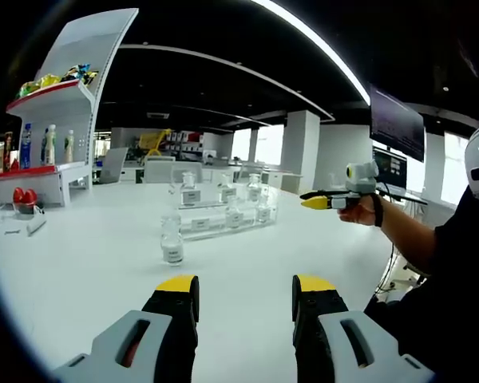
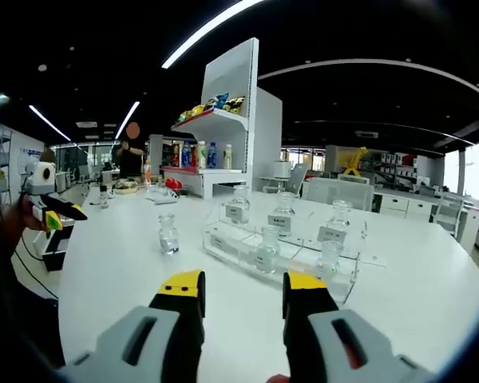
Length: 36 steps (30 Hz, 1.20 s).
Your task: Identify the label on the chemical reagent bottle, grasp the chemical reagent bottle, and place it in the designated position on the reagent rack
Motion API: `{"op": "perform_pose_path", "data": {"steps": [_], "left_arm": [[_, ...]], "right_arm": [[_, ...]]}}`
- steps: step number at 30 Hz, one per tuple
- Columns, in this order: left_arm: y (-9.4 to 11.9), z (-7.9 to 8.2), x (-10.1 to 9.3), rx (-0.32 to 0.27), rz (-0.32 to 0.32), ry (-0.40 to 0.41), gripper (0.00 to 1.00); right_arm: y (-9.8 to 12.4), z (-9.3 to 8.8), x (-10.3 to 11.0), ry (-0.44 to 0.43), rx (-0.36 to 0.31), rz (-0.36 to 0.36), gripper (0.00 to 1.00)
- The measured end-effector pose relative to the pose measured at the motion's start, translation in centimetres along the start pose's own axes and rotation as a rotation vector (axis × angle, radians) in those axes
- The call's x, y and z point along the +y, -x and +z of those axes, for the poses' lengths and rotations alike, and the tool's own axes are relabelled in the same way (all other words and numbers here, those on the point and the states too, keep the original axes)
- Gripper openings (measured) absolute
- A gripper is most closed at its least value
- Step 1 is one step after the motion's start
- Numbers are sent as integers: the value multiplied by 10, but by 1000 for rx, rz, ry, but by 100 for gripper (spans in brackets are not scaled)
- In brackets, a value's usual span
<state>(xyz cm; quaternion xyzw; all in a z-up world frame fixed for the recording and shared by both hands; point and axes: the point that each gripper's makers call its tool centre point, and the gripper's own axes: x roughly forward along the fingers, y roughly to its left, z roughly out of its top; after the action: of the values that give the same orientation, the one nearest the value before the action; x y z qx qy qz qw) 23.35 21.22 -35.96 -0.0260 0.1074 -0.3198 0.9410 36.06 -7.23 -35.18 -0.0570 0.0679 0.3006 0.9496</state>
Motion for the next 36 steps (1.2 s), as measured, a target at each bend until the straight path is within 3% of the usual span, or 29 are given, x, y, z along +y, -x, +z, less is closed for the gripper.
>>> {"op": "perform_pose_path", "data": {"steps": [18,36], "left_arm": [[-2,-3,1,-1,-2,7,47],[-8,-5,6,9,4,8,47]], "right_arm": [[34,-3,-10,-17,-14,-47,38],[71,-1,-6,-19,-37,-73,38]]}}
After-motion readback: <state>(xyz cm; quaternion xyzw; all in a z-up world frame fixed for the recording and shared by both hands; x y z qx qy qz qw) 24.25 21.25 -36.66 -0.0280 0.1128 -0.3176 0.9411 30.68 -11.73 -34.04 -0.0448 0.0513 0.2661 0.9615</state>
